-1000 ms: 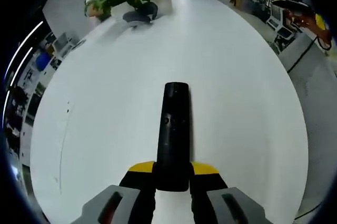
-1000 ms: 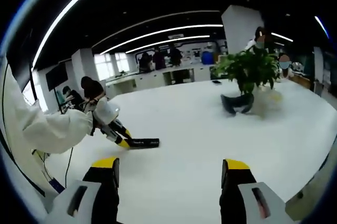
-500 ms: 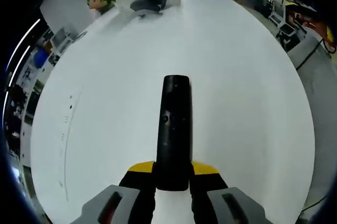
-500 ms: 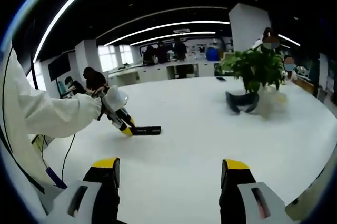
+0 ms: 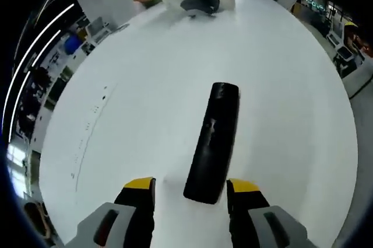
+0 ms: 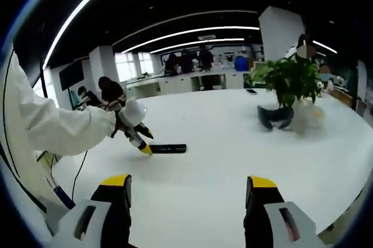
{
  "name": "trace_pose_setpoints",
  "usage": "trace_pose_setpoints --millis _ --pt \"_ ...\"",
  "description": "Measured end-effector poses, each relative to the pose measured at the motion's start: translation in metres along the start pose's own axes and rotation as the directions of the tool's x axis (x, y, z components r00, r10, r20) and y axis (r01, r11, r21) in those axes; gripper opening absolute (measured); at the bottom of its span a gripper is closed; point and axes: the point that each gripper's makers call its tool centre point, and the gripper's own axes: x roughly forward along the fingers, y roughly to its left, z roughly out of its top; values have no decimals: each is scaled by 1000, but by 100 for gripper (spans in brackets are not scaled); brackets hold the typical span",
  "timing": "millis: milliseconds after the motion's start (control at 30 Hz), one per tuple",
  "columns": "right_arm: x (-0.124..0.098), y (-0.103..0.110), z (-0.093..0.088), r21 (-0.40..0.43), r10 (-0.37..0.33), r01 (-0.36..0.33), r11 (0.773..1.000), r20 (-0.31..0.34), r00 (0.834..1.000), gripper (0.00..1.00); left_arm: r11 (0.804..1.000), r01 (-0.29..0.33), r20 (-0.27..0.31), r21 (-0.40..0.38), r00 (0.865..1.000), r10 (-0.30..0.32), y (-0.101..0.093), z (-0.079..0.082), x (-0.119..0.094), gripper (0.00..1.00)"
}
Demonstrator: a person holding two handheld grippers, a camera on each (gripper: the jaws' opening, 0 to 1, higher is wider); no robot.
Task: Press the specified remote control buttons in sequence, fully releasing each button before pressing the next.
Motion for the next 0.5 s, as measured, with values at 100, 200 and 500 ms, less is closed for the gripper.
trace_pose_setpoints --millis 100,200,500 --pt "0 0 -3 -31 -1 0 1000 -17 1000 81 998 11 38 -67 999 -9 -12 -4 -10 62" --pt "1 1 -4 -44 10 -11 999 -23 1000 82 994 -4 68 -110 998 11 -24 -14 -24 64" --pt "1 6 0 -52 35 -35 998 -3 999 84 969 -25 180 -244 981 71 -56 -25 -64 77"
